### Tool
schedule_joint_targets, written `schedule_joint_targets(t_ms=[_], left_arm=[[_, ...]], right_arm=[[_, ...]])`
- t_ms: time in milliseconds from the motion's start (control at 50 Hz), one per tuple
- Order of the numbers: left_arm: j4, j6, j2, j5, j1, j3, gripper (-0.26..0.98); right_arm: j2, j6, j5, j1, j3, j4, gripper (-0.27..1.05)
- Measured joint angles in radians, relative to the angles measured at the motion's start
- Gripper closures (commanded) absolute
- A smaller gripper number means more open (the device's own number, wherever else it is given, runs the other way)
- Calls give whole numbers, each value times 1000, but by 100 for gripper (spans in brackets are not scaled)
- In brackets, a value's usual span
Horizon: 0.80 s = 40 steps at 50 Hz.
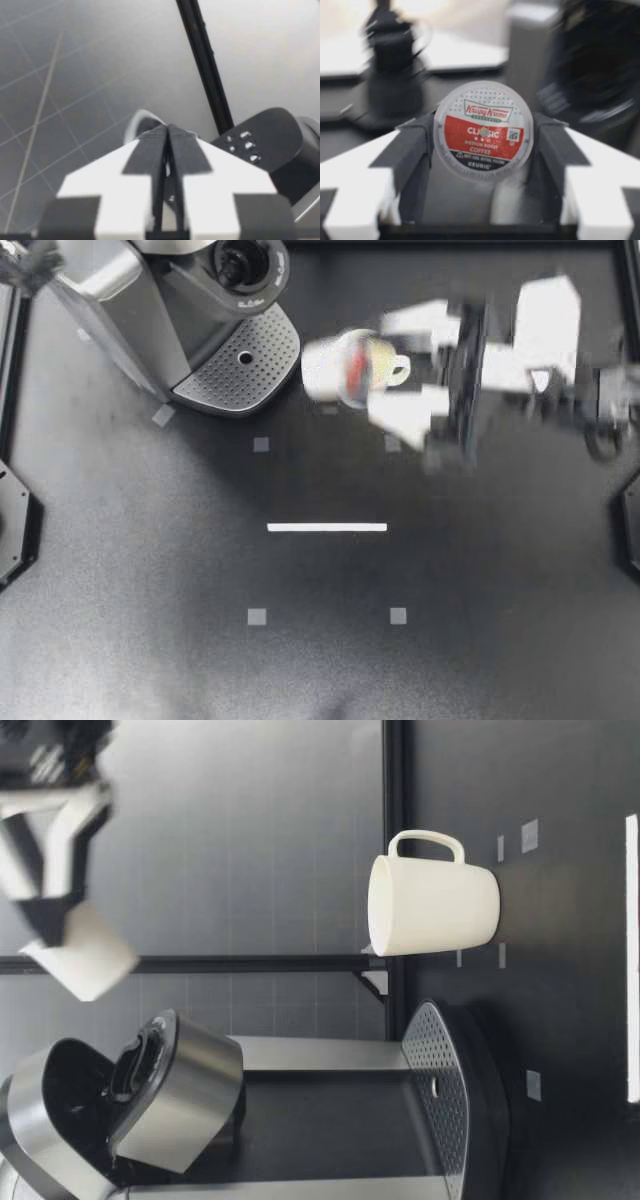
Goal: Place the coffee capsule inside the capsule container, then place the cup onto the center of the cup tray.
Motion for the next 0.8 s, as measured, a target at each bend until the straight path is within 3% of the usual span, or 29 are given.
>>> schedule_joint_targets(t_ms=[240, 800], left_arm=[[2, 0, -26, -3, 0, 14, 63], [5, 0, -26, -3, 0, 12, 63]], right_arm=[[51, -17, 66, -77, -109, 0, 25], [178, -89, 164, -95, -282, -6, 26]])
